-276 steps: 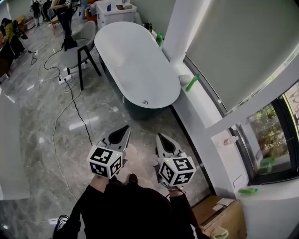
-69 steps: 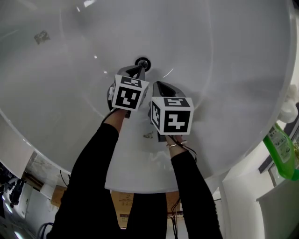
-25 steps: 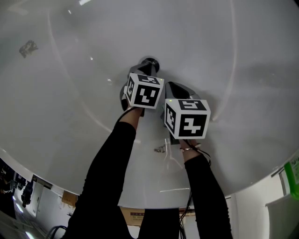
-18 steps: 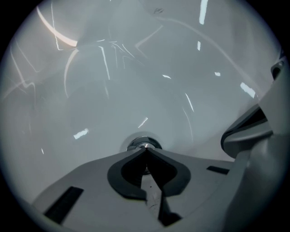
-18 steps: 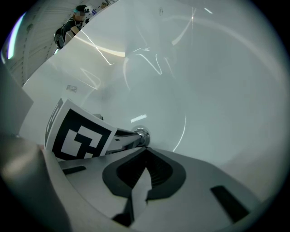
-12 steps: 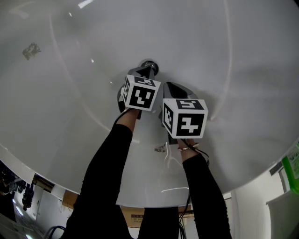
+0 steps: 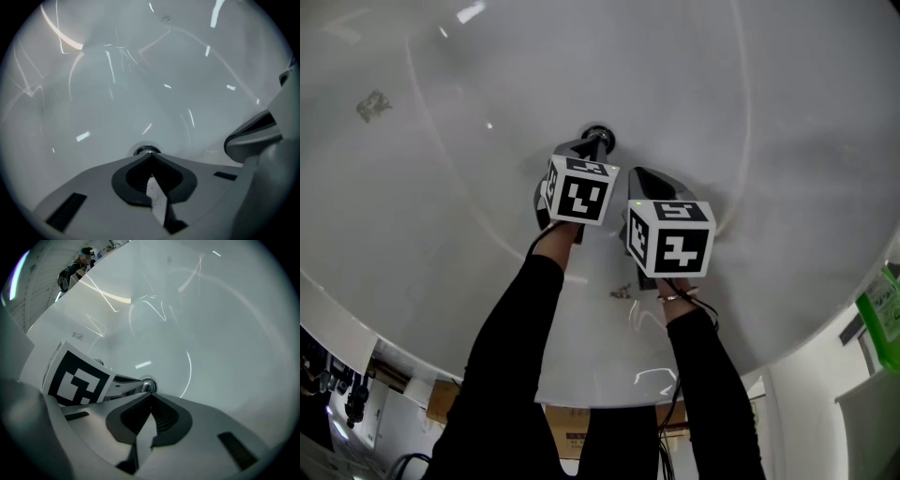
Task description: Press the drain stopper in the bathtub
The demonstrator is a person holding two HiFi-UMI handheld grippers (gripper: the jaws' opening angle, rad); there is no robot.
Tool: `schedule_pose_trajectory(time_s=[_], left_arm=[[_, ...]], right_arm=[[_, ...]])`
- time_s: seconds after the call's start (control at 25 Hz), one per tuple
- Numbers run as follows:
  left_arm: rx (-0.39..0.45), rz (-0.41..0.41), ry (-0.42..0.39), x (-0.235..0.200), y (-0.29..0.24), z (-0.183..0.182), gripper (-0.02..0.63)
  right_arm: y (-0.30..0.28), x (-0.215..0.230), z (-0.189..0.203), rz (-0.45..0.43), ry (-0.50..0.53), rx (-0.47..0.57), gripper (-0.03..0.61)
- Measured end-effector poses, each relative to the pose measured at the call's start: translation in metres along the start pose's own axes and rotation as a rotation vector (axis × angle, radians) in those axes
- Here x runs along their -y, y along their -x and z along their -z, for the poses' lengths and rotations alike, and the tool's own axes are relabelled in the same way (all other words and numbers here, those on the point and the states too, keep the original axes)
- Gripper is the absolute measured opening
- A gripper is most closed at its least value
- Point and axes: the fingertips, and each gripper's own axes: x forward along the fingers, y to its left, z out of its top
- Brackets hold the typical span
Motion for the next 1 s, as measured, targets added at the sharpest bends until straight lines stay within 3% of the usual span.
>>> schedule_pose_trajectory(time_s=[0.68, 1.0], left_arm=[[0.055, 0.002, -0.011, -0.011, 0.077, -0.03, 0.006], [0.066, 0.006, 0.001, -0.006, 0.104, -0.034, 0.006]], right_arm=[[0.023, -0.026, -0.02, -0.044, -0.003, 0.035, 0.002], [0.036, -0.02, -0.018, -0.02, 0.003, 0.03, 0.002]])
